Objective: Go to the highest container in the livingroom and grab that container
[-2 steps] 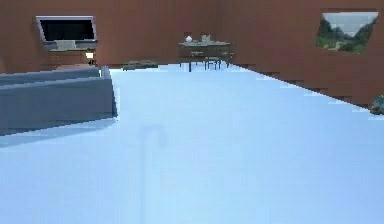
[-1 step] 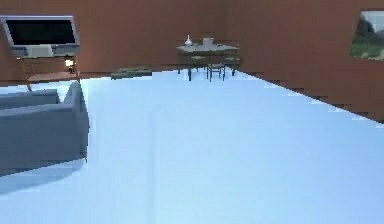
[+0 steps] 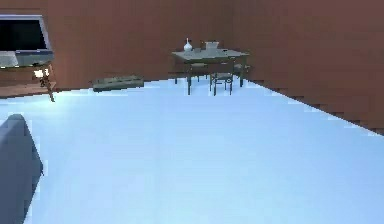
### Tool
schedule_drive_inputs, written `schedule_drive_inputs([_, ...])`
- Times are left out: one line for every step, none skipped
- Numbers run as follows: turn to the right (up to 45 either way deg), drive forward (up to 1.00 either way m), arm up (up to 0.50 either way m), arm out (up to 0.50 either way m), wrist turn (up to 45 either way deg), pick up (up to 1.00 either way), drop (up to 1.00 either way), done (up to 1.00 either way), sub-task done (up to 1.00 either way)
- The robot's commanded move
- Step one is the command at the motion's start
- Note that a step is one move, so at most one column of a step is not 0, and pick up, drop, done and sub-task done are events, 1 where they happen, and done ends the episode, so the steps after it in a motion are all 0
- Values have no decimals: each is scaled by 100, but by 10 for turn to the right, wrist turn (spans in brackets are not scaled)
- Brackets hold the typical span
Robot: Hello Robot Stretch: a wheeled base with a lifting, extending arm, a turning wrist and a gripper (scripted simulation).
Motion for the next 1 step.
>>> schedule_drive_inputs([0,100,0,0,0,0,0,0,0])
